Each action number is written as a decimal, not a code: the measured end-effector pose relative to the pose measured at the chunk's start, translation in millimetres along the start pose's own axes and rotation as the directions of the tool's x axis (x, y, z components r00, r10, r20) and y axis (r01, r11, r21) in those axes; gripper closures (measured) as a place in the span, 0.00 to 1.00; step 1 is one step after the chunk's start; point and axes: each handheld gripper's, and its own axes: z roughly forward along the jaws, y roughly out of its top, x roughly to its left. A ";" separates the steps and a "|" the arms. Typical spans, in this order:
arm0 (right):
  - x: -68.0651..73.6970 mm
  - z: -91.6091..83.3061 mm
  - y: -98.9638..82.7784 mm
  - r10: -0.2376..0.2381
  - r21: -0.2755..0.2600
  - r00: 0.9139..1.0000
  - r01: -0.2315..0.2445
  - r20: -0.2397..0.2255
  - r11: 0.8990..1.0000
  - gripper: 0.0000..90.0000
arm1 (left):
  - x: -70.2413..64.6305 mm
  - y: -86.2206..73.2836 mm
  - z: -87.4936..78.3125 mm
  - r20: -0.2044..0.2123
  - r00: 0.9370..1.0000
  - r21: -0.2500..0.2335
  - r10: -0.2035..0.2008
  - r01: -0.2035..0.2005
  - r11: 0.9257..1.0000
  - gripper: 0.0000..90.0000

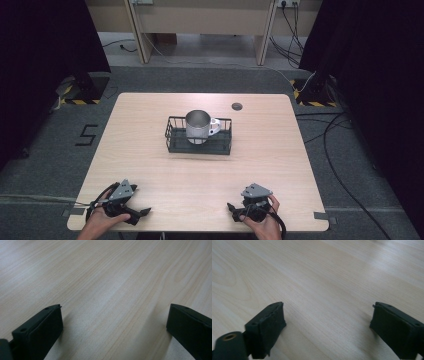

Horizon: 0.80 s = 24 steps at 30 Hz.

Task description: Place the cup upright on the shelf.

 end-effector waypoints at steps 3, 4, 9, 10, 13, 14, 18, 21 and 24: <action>2.5 2.8 -0.1 0.002 0.011 1.000 -0.003 0.004 1.000 0.01 | -0.1 0.0 0.1 -0.001 1.000 -0.001 0.000 0.000 1.000 0.00; 2.7 2.7 -0.2 0.005 0.012 1.000 -0.005 0.005 1.000 0.01 | 0.0 0.0 0.0 0.000 1.000 0.000 0.000 0.000 1.000 0.00; 3.0 2.7 -0.8 0.005 0.007 1.000 -0.005 0.008 1.000 0.01 | -0.1 0.0 0.1 -0.001 1.000 -0.001 0.000 0.000 1.000 0.00; 3.0 2.7 -0.8 0.004 0.006 1.000 -0.005 0.008 1.000 0.01 | -0.1 0.0 0.1 -0.001 1.000 -0.001 -0.001 0.001 1.000 0.00; 3.0 2.7 -0.9 0.005 0.007 1.000 -0.005 0.008 1.000 0.01 | 0.0 0.0 0.0 0.000 1.000 0.000 0.000 0.000 1.000 0.00; 3.0 2.7 -0.9 0.005 0.007 1.000 -0.005 0.008 1.000 0.01 | 0.0 0.0 0.0 0.000 1.000 0.000 0.000 0.000 1.000 0.00; 3.0 2.7 -0.9 0.005 0.007 1.000 -0.005 0.008 1.000 0.01 | 0.0 0.0 0.1 -0.001 1.000 -0.001 0.000 0.000 1.000 0.00; 3.0 2.7 -0.8 0.005 0.007 1.000 -0.005 0.008 1.000 0.01 | -0.1 0.0 0.1 -0.001 1.000 -0.001 0.000 0.000 1.000 0.00; 3.0 2.7 -0.9 0.006 0.007 1.000 -0.006 0.008 1.000 0.01 | -0.1 0.0 0.1 -0.001 1.000 -0.001 0.000 0.000 1.000 0.00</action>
